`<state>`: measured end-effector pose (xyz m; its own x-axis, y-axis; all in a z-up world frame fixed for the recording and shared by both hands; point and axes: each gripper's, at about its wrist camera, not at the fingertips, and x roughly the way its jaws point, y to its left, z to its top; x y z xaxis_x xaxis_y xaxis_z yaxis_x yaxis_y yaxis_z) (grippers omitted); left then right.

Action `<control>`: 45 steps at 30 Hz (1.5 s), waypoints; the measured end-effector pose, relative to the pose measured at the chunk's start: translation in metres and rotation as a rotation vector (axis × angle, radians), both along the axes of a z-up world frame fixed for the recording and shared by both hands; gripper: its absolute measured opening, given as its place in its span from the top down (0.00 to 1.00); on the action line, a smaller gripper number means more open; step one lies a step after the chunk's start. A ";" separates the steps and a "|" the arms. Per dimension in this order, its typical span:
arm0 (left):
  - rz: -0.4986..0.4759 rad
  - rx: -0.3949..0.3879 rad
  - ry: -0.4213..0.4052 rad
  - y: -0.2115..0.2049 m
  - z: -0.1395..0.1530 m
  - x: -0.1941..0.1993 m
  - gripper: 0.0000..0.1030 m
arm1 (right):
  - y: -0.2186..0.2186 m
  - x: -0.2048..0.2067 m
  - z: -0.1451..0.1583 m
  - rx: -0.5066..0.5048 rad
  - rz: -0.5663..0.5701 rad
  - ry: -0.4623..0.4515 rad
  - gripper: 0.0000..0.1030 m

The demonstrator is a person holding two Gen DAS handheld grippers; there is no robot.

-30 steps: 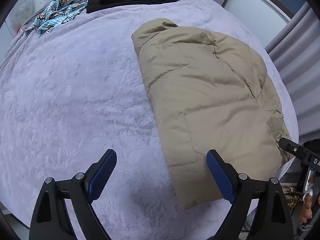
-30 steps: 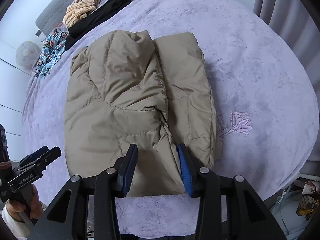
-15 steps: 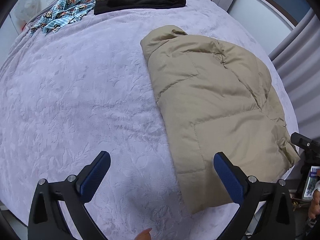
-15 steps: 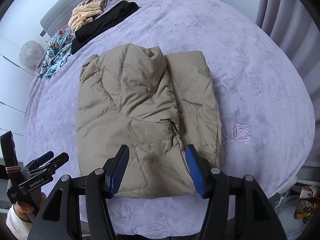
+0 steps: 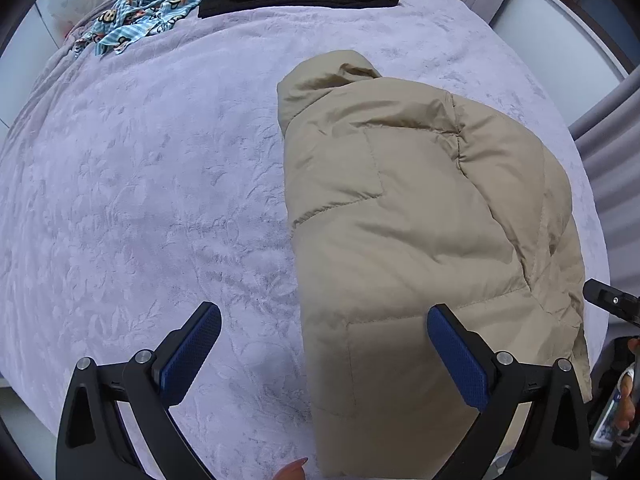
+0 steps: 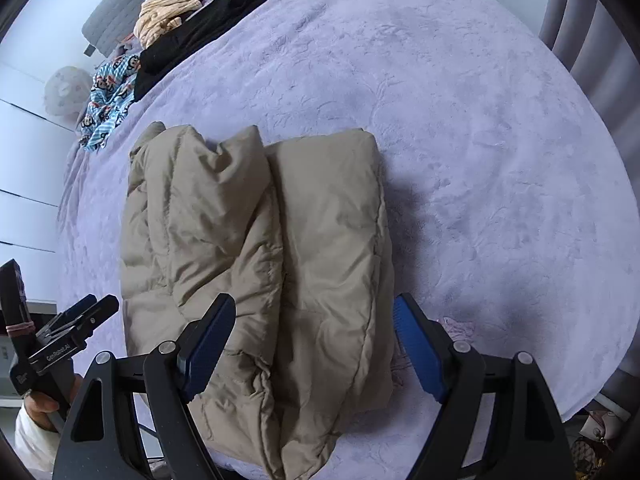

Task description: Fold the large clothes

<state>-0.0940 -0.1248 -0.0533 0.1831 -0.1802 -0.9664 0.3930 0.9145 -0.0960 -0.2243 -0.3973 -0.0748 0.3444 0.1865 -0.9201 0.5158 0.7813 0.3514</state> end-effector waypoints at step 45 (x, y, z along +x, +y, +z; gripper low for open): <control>0.062 -0.653 0.578 0.018 -0.130 0.079 0.00 | -0.023 0.089 -0.106 0.514 0.205 -0.090 0.00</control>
<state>-0.0152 -0.1066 -0.1830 -0.2762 -0.7361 -0.6179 0.0717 0.6253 -0.7770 -0.1355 -0.4208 -0.1812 0.3265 0.6748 -0.6619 0.3219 0.5790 0.7491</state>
